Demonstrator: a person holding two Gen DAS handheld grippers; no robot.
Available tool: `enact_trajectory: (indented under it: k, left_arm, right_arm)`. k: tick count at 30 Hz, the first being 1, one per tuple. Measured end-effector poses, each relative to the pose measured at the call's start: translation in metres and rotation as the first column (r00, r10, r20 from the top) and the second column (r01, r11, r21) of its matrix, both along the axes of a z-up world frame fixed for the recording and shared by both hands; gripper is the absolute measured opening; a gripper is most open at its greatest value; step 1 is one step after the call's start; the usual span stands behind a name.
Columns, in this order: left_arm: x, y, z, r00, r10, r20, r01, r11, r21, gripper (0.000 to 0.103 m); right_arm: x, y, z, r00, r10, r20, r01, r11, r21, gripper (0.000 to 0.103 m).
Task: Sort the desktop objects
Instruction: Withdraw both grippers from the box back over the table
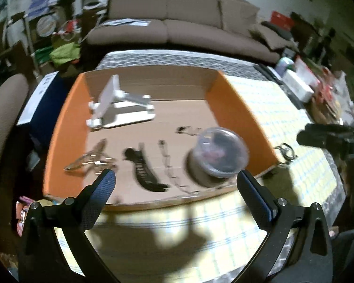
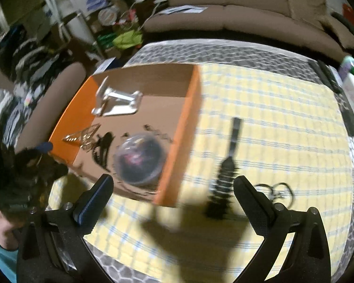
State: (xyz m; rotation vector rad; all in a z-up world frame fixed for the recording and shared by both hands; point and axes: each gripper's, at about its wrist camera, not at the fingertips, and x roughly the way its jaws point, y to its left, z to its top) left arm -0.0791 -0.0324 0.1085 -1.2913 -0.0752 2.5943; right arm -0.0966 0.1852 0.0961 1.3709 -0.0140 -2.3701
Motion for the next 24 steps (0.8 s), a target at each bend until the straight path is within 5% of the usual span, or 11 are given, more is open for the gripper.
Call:
enact_trajectory:
  k: [17, 24]
  left_arm:
    - [0.024, 0.165, 0.005, 0.963, -0.268, -0.027, 0.268, 0.963, -0.016, 0.103]
    - [0.033, 0.225, -0.016, 0.929, -0.369, -0.017, 0.367, 0.928, -0.062, 0.103]
  right_arm:
    - [-0.001, 0.151, -0.017, 0.977, -0.211, 0.021, 0.212, 0.977, -0.014, 0.102]
    - [0.001, 0.189, -0.037, 0.964, -0.26, 0.063, 0.261, 0.965, -0.004, 0.082]
